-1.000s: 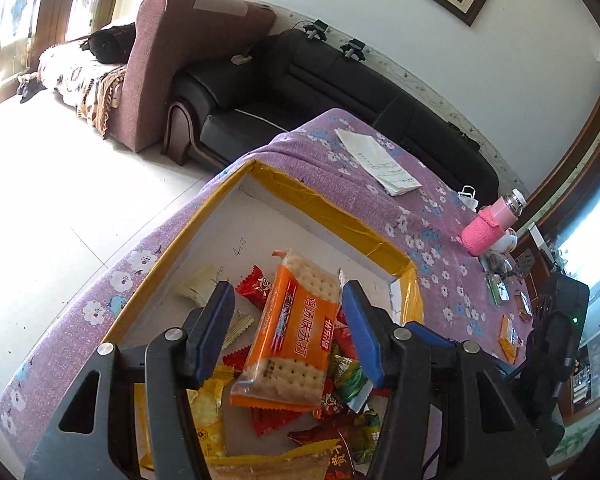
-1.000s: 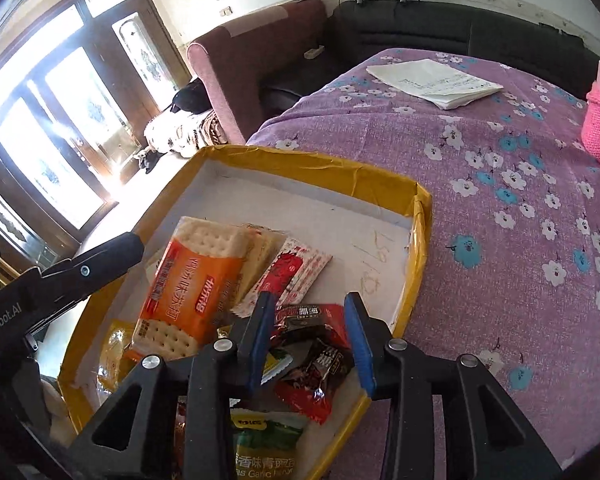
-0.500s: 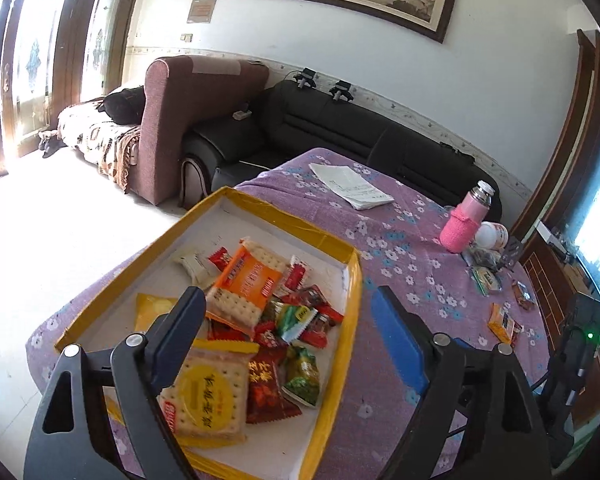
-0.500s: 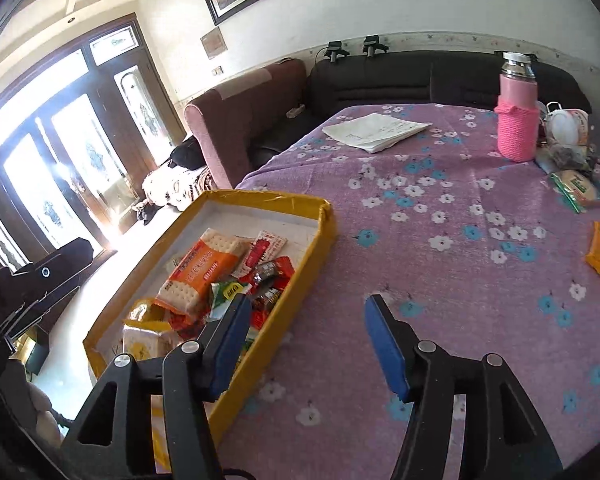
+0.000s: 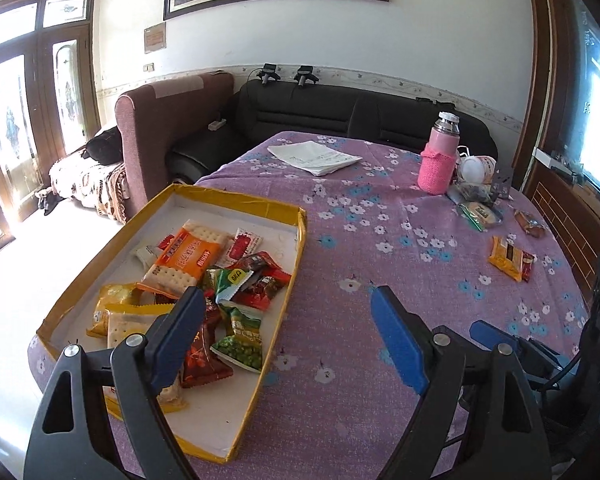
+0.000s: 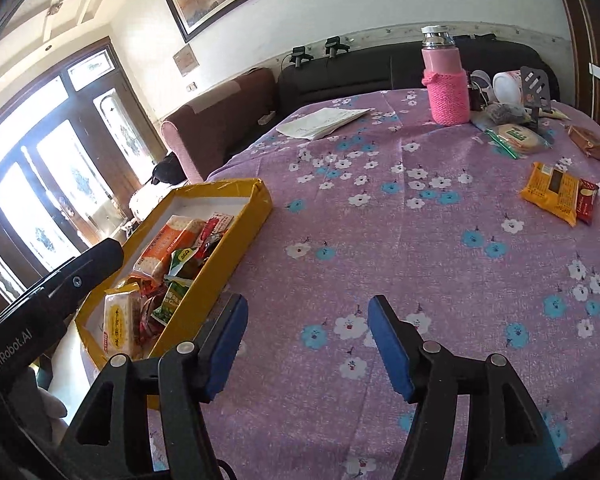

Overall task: Organize snacks
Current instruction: 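Move left tool to yellow biscuit pack while right tool approaches red wafer bar, then grasp yellow biscuit pack with left tool while right tool grasps red wafer bar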

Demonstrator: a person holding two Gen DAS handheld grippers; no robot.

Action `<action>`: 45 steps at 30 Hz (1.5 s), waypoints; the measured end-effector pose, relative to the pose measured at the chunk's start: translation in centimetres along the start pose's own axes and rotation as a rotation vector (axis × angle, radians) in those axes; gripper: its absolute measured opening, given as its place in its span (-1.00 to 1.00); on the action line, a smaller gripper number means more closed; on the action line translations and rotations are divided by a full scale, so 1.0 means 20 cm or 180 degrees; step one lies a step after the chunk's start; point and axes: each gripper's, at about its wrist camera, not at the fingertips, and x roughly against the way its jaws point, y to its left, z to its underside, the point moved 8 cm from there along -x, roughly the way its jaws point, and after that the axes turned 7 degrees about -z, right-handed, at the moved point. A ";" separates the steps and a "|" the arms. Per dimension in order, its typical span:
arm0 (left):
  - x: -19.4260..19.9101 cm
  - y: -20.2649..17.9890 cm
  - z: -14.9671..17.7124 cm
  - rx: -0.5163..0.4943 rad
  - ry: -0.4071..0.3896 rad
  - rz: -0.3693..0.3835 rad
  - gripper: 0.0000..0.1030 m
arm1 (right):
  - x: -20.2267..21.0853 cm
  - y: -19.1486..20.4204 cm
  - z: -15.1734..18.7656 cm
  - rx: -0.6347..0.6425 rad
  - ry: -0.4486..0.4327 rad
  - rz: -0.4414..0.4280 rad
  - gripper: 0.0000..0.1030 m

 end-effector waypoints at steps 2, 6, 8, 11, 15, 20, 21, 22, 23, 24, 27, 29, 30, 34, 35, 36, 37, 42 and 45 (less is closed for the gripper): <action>0.00 -0.01 0.02 -0.0012 0.0037 0.0020 0.66 | 0.01 -0.02 0.01 -0.0020 -0.0001 0.0017 0.26; -0.02 -0.02 0.04 -0.0012 0.0095 0.0041 0.66 | 0.02 -0.05 0.03 -0.0063 -0.0009 0.0030 0.29; -0.02 -0.03 0.05 -0.0017 0.0117 0.0065 0.66 | 0.02 -0.06 0.04 -0.0074 0.0004 0.0053 0.30; -0.02 -0.03 0.06 -0.0025 0.0140 0.0088 0.66 | 0.01 -0.08 0.05 -0.0112 0.0029 0.0083 0.30; -0.04 -0.03 0.07 -0.0024 0.0179 0.0113 0.66 | -0.02 -0.10 0.07 -0.0169 0.0069 0.0114 0.30; -0.07 -0.03 0.09 -0.0017 0.0255 0.0160 0.66 | -0.06 -0.10 0.08 -0.0159 0.0134 0.0140 0.30; -0.08 -0.03 0.10 -0.0019 0.0273 0.0174 0.66 | -0.06 -0.11 0.08 -0.0153 0.0140 0.0149 0.30; -0.09 -0.04 0.11 -0.0034 0.0299 0.0194 0.66 | -0.06 -0.12 0.08 -0.0152 0.0139 0.0167 0.30; -0.10 -0.04 0.11 -0.0051 0.0317 0.0206 0.66 | -0.05 -0.15 0.07 -0.0151 0.0128 0.0196 0.30; -0.10 -0.05 0.12 -0.0070 0.0332 0.0219 0.66 | -0.03 -0.18 0.06 -0.0154 0.0105 0.0248 0.30; -0.12 -0.08 0.14 -0.0112 0.0393 0.0300 0.66 | 0.06 -0.37 -0.01 -0.0291 0.0008 0.0447 0.31; -0.14 -0.12 0.16 -0.0125 0.0441 0.0395 0.66 | 0.15 -0.57 -0.09 -0.0462 -0.0106 0.0650 0.31; -0.14 -0.13 0.17 -0.0124 0.0464 0.0442 0.66 | 0.20 -0.67 -0.13 -0.0551 -0.0184 0.0763 0.31; -0.16 -0.20 0.20 -0.0138 0.0534 0.0602 0.65 | 0.36 -1.17 -0.32 -0.1117 -0.0465 0.1162 0.34; -0.17 -0.22 0.20 -0.0157 0.0535 0.0630 0.65 | 0.37 -1.26 -0.35 -0.1222 -0.0491 0.1199 0.34; -0.17 -0.24 0.20 -0.0180 0.0528 0.0652 0.65 | 0.37 -1.35 -0.38 -0.1282 -0.0504 0.1271 0.34; -0.17 -0.25 0.20 -0.0200 0.0522 0.0666 0.65 | 0.34 -1.41 -0.42 -0.1299 -0.0489 0.1332 0.34; -0.19 -0.28 0.20 -0.0254 0.0519 0.0659 0.65 | 0.14 -1.56 -0.54 -0.1540 -0.0356 0.1285 0.34; -0.21 -0.29 0.21 -0.0249 0.0561 0.0654 0.65 | 0.00 -1.56 -0.59 -0.1380 -0.0152 0.1423 0.30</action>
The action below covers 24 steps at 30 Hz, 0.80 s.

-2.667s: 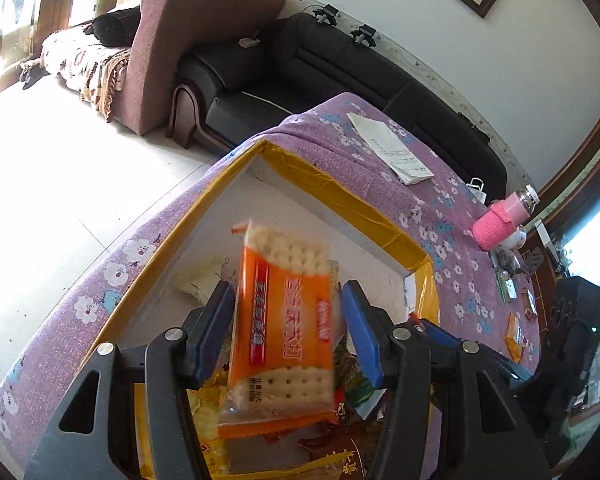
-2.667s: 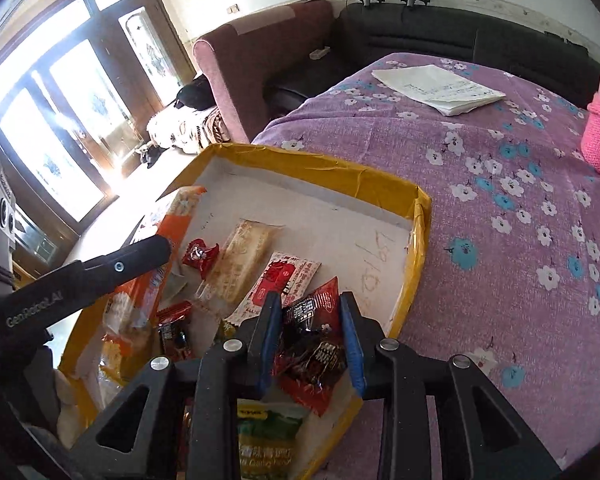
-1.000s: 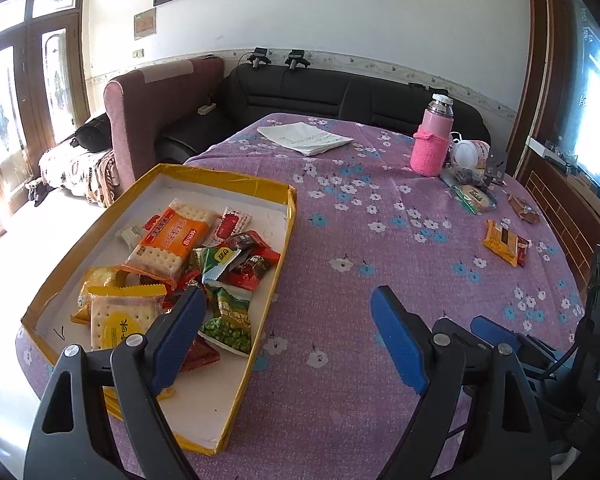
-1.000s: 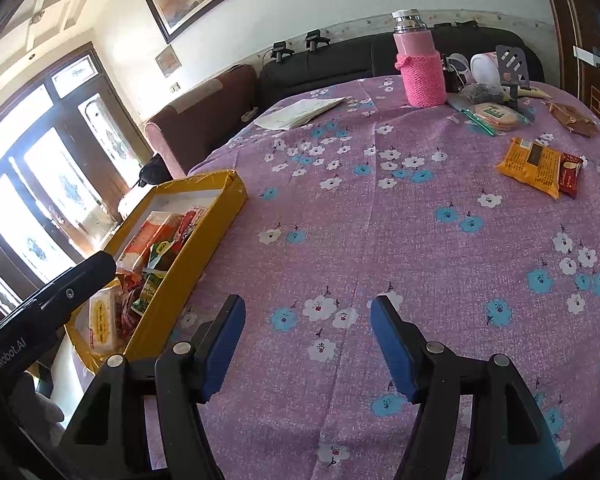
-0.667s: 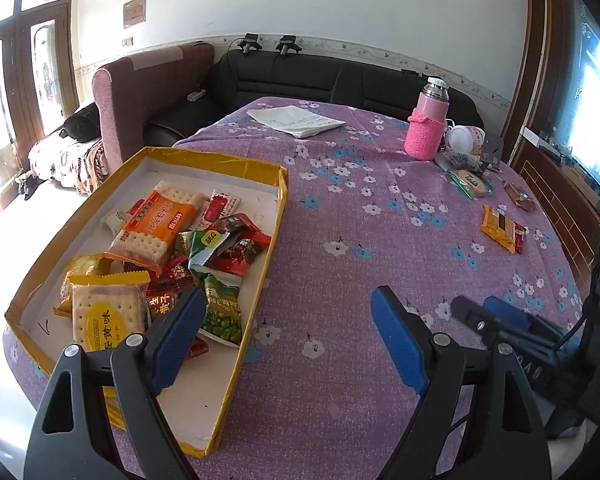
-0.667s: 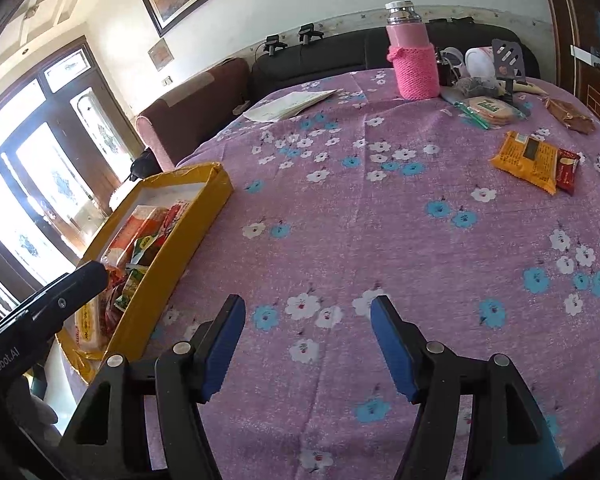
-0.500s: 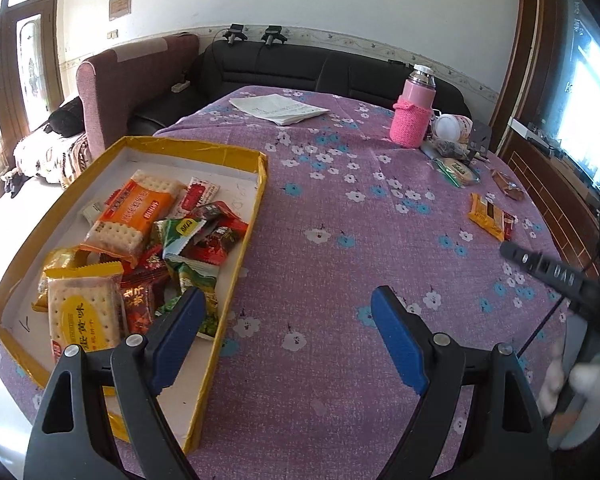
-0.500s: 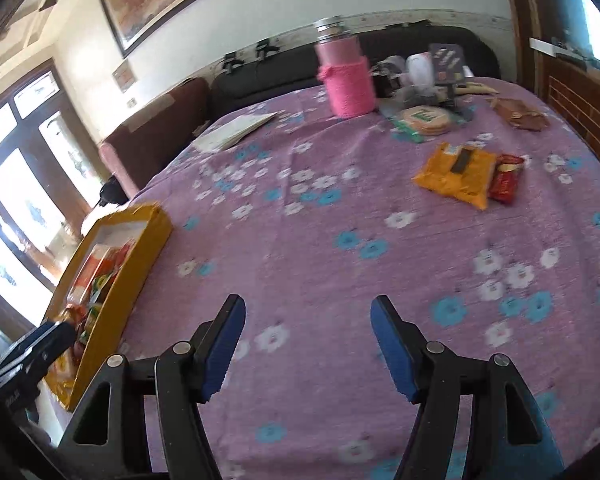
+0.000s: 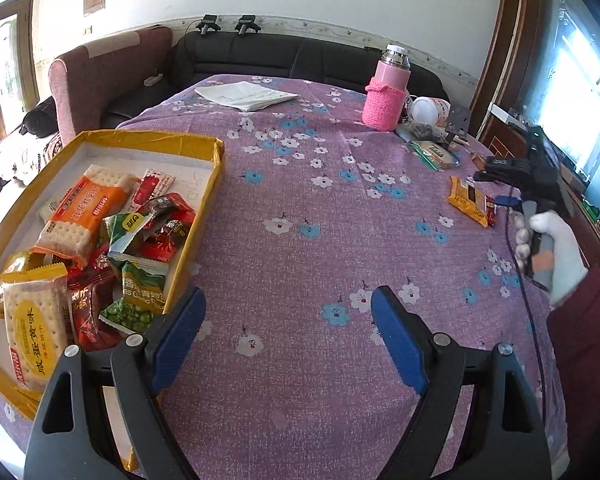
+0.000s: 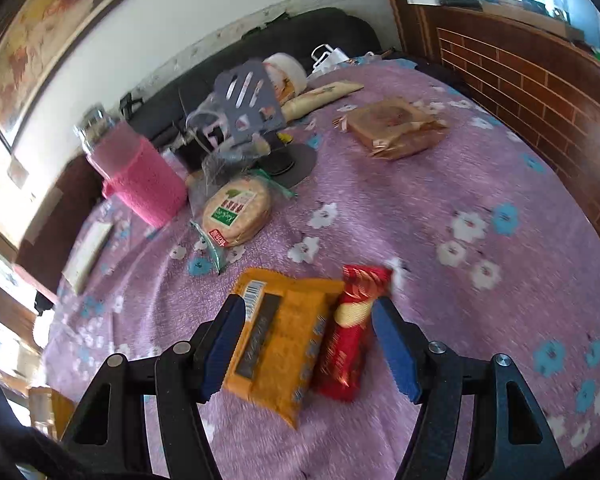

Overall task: Organize snacks
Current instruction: 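Grasp yellow biscuit pack with left tool while right tool grasps red wafer bar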

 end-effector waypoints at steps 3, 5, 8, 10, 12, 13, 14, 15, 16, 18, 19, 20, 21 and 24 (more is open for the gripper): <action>-0.02 0.01 0.01 0.0017 0.0036 -0.0017 0.65 | -0.11 0.07 0.02 0.0267 0.0176 0.0243 -0.13; -0.03 0.01 0.01 0.0039 0.0048 -0.0007 0.65 | -0.11 0.16 0.07 0.0477 0.0190 0.0252 -0.13; -0.04 0.01 0.01 0.0041 0.0076 0.0026 0.65 | -0.09 0.31 0.21 0.0666 0.0420 0.0044 -0.15; -0.03 -0.01 0.02 0.0014 0.0083 0.0053 0.65 | -0.06 0.42 0.34 0.0747 0.0630 -0.0214 -0.19; -0.02 -0.03 0.03 -0.0028 0.0074 0.0079 0.65 | -0.02 0.54 0.48 0.0847 0.0924 -0.0598 -0.29; -0.01 -0.03 0.03 -0.0047 0.0058 0.0103 0.65 | 0.03 0.58 0.51 0.0857 0.0969 -0.0854 -0.42; 0.00 -0.03 0.03 -0.0055 0.0047 0.0132 0.65 | 0.08 0.58 0.49 0.0845 0.0887 -0.0952 -0.42; 0.00 -0.04 0.02 -0.0058 0.0047 0.0173 0.65 | 0.14 0.54 0.43 0.0840 0.0646 -0.0875 -0.39; 0.00 -0.05 0.02 -0.0057 0.0060 0.0228 0.65 | 0.18 0.47 0.35 0.0853 0.0376 -0.0652 -0.24; 0.00 -0.08 0.01 -0.0067 0.0090 0.0332 0.65 | 0.24 0.29 0.20 0.0835 -0.0023 -0.0140 0.05; -0.01 -0.10 0.00 -0.0075 0.0118 0.0399 0.65 | 0.23 0.19 0.15 0.0745 -0.0058 0.0001 0.09; -0.02 -0.12 0.00 -0.0078 0.0151 0.0449 0.65 | 0.21 0.09 0.12 0.0597 -0.0035 0.0076 0.08; -0.03 -0.14 0.00 -0.0075 0.0204 0.0502 0.65 | 0.18 0.02 0.10 0.0465 -0.0005 0.0129 0.09; -0.10 -0.22 -0.01 0.0002 0.0417 0.0740 0.65 | 0.10 -0.14 0.05 0.0228 0.0019 0.0292 0.09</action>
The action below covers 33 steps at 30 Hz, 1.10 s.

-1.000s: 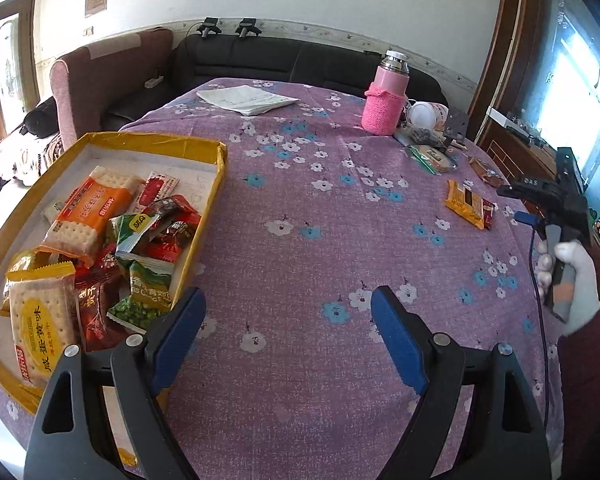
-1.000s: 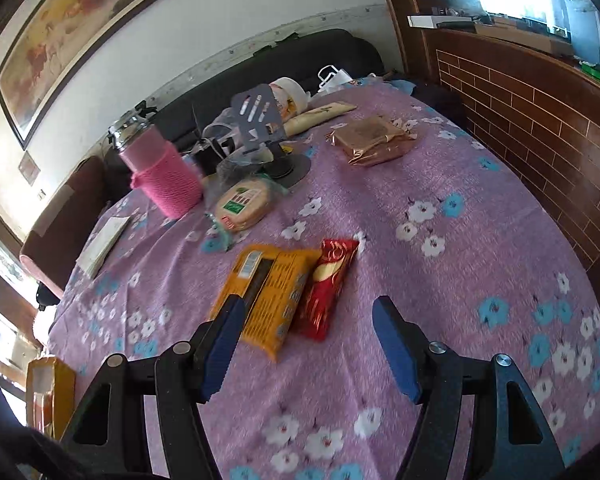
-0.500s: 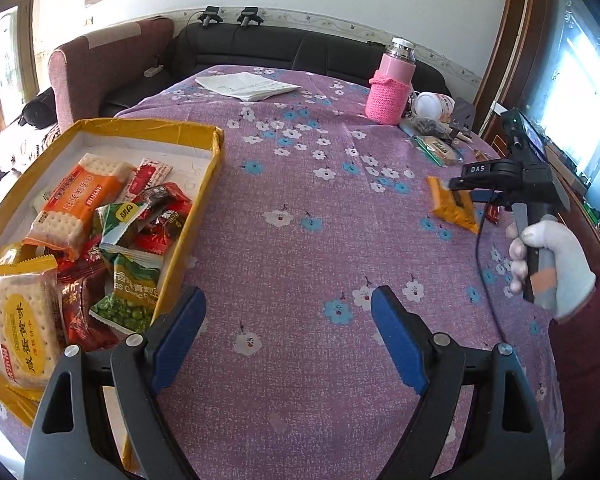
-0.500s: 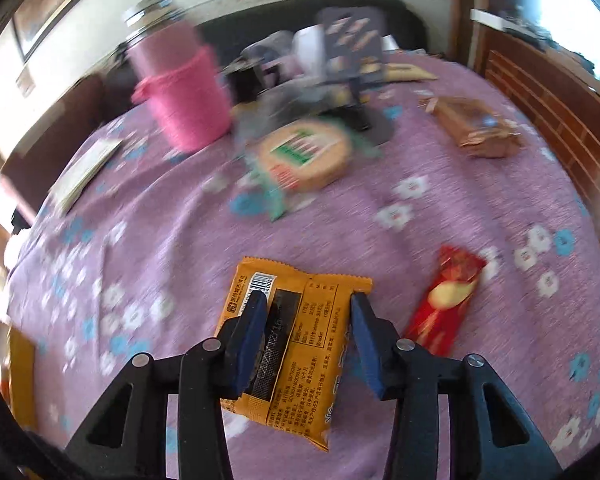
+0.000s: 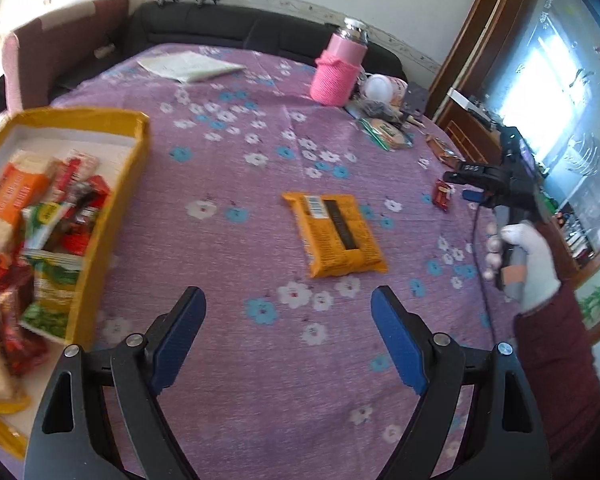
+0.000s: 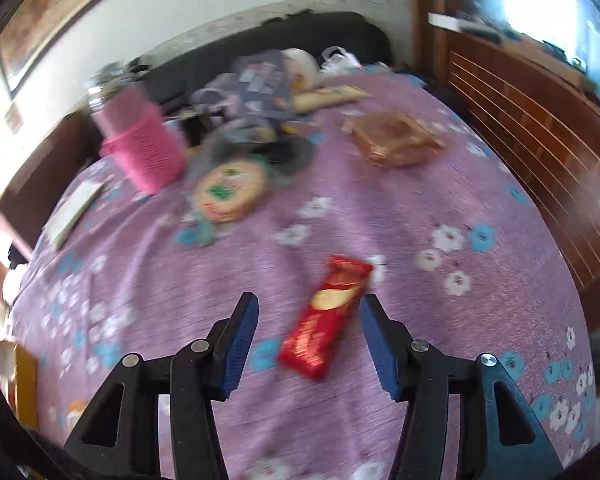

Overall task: Organize snacks
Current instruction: 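Grasp yellow biscuit pack with left tool while right tool grasps red wafer bar, then carry biscuit pack and wafer bar into the yellow tray and open both tools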

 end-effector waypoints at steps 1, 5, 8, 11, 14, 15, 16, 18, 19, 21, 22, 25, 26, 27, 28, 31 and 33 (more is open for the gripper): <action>-0.03 -0.02 -0.01 0.0018 0.0052 0.0042 0.65 | -0.03 -0.02 0.00 -0.0045 0.0025 -0.0017 0.09; -0.17 -0.14 -0.07 -0.0070 0.0161 -0.0001 0.65 | -0.14 0.00 -0.01 0.0019 0.0089 0.0071 0.09; -0.30 -0.20 -0.11 -0.0169 0.0235 -0.0128 0.65 | -0.15 0.03 0.01 0.0301 0.0044 0.0278 -0.45; -0.41 -0.24 -0.13 -0.0281 0.0293 -0.0253 0.65 | -0.12 0.04 0.05 0.0365 0.0076 0.0146 -0.50; -0.49 -0.27 -0.17 -0.0395 0.0215 -0.0425 0.75 | -0.05 0.06 0.15 0.0377 0.0108 -0.0074 -0.50; -0.49 -0.28 -0.18 -0.0422 0.0166 -0.0498 0.77 | -0.03 0.07 0.18 0.0379 0.0114 -0.0162 -0.50; -0.50 -0.29 -0.19 -0.0478 0.0127 -0.0577 0.78 | 0.00 0.08 0.21 0.0369 0.0117 -0.0264 -0.50; -0.56 -0.33 -0.17 -0.0719 0.0245 -0.0696 0.77 | 0.04 0.10 0.26 0.0361 0.0130 -0.0409 -0.50; -0.58 -0.35 -0.15 -0.0819 0.0255 -0.0734 0.75 | 0.07 0.13 0.29 0.0371 0.0127 -0.0447 -0.50; -0.55 -0.38 -0.15 -0.0925 0.0129 -0.0604 0.42 | 0.12 0.17 0.33 0.0413 0.0113 -0.0549 -0.50; -0.54 -0.38 -0.14 -0.0935 0.0150 -0.0579 0.35 | 0.13 0.19 0.34 0.0433 0.0103 -0.0575 -0.50; -0.48 -0.35 -0.14 -0.0772 0.0132 -0.0444 0.35 | 0.20 0.26 0.39 0.0526 0.0056 -0.0675 -0.50; -0.45 -0.34 -0.14 -0.0728 0.0106 -0.0413 0.35 | 0.22 0.28 0.40 0.0553 0.0047 -0.0713 -0.50; -0.42 -0.31 -0.14 -0.0672 0.0081 -0.0372 0.35 | 0.25 0.31 0.42 0.0578 0.0036 -0.0760 -0.50; -0.36 -0.28 -0.14 -0.0605 0.0043 -0.0324 0.35 | 0.27 0.33 0.43 0.0592 0.0032 -0.0814 -0.50; -0.20 -0.20 -0.13 -0.0422 -0.0099 -0.0248 0.35 | 0.34 0.43 0.47 0.0667 0.0044 -0.0988 -0.50; -0.09 -0.11 -0.13 -0.0251 -0.0176 -0.0212 0.35 | 0.39 0.51 0.50 0.0737 0.0046 -0.1098 -0.50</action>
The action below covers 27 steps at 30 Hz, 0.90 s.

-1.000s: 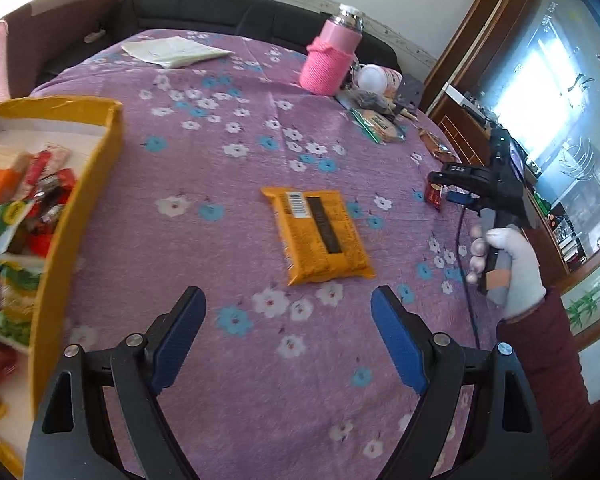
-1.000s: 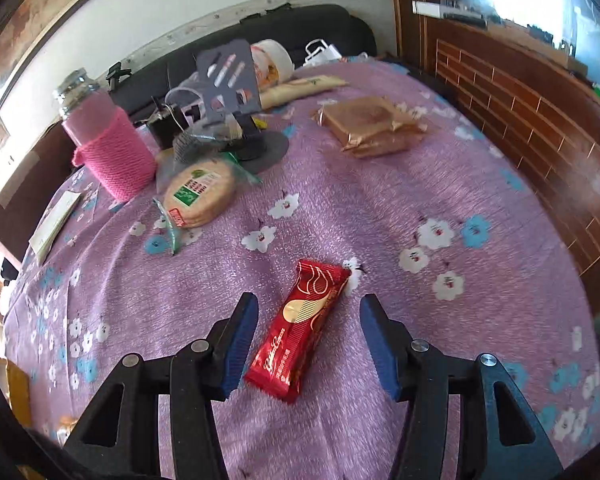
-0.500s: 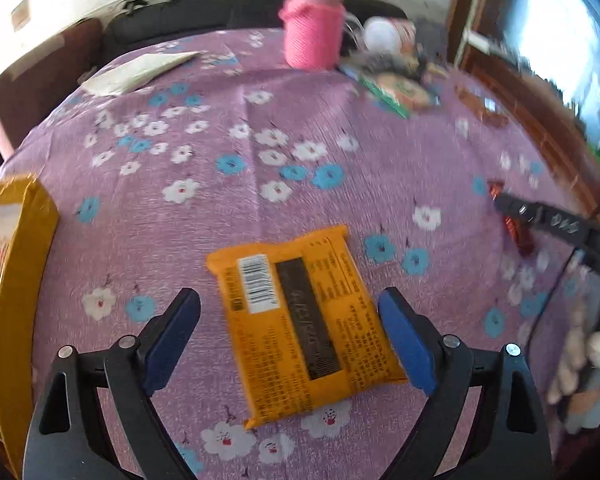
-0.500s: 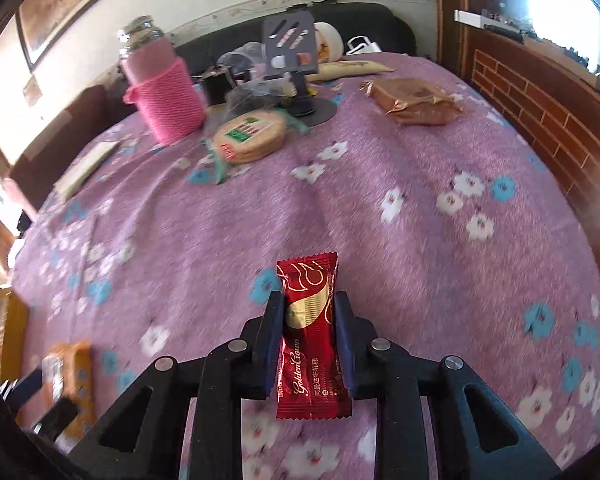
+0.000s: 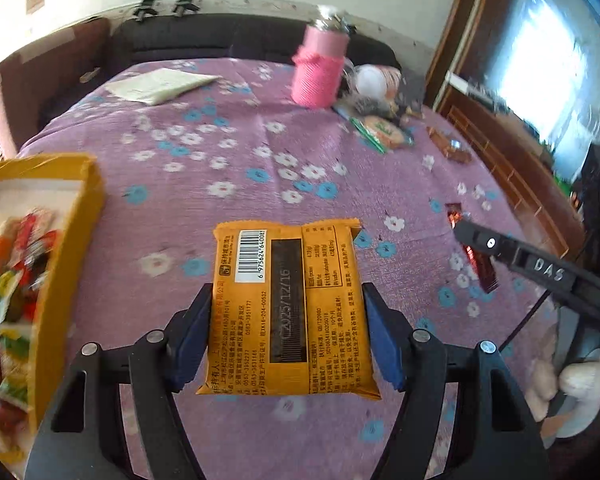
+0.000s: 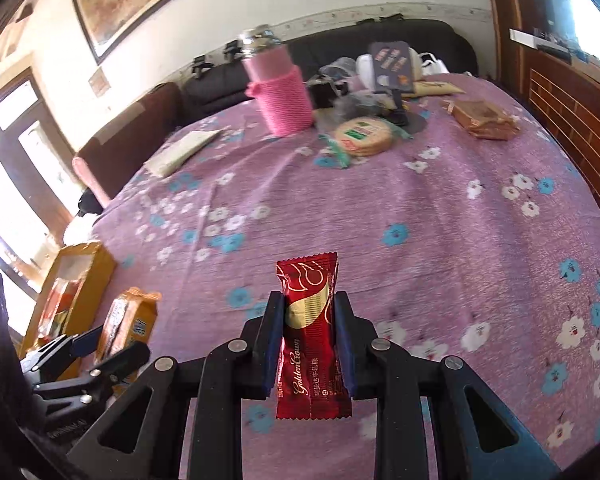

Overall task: Organize snacks
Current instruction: 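Carry biscuit pack and wafer bar into the yellow tray and open both tools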

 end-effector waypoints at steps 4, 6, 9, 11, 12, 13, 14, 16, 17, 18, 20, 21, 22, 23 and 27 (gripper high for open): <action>0.19 0.27 -0.01 0.0345 -0.0171 -0.0133 0.36 | 0.01 0.25 0.01 0.0119 0.0066 -0.0332 -0.51; 0.28 0.42 -0.01 0.0493 -0.0264 -0.0273 0.36 | -0.01 0.40 0.03 0.0226 0.0114 -0.0474 -0.51; 0.40 0.68 0.02 0.0713 -0.0366 -0.0512 0.36 | -0.05 0.66 0.06 0.0420 0.0221 -0.0688 -0.51; 0.46 0.84 0.03 0.0825 -0.0435 -0.0675 0.36 | -0.09 0.82 0.09 0.0511 0.0314 -0.0834 -0.51; 0.48 0.92 0.05 0.0879 -0.0454 -0.0741 0.36 | -0.11 0.90 0.11 0.0556 0.0362 -0.0902 -0.52; 0.49 0.99 0.06 0.0941 -0.0459 -0.0793 0.36 | -0.13 0.98 0.12 0.0593 0.0403 -0.0961 -0.52; 0.51 1.05 0.08 0.1010 -0.0458 -0.0823 0.36 | -0.16 1.05 0.14 0.0624 0.0446 -0.1024 -0.52; 0.53 1.14 0.11 0.1098 -0.0470 -0.0885 0.36 | -0.21 1.19 0.18 0.0673 0.0540 -0.1148 -0.52; 0.54 1.17 0.13 0.1110 -0.0478 -0.0935 0.36 | -0.23 1.26 0.20 0.0695 0.0576 -0.1196 -0.52; 0.55 1.19 0.15 0.1116 -0.0495 -0.0978 0.36 | -0.25 1.32 0.22 0.0730 0.0613 -0.1238 -0.52; 0.56 1.22 0.17 0.1098 -0.0523 -0.1074 0.36 | -0.28 1.42 0.27 0.0828 0.0678 -0.1286 -0.52; 0.57 1.23 0.17 0.1080 -0.0542 -0.1141 0.36 | -0.29 1.48 0.30 0.0876 0.0716 -0.1302 -0.52; 0.56 1.24 0.17 0.1067 -0.0567 -0.1201 0.36 | -0.31 1.52 0.33 0.0914 0.0760 -0.1319 -0.52; 0.56 1.25 0.17 0.1052 -0.0584 -0.1257 0.36 | -0.33 1.56 0.35 0.0953 0.0803 -0.1323 -0.52; 0.53 1.32 0.15 0.1031 -0.0590 -0.1415 0.36 | -0.45 1.70 0.40 0.1109 0.0895 -0.1277 -0.52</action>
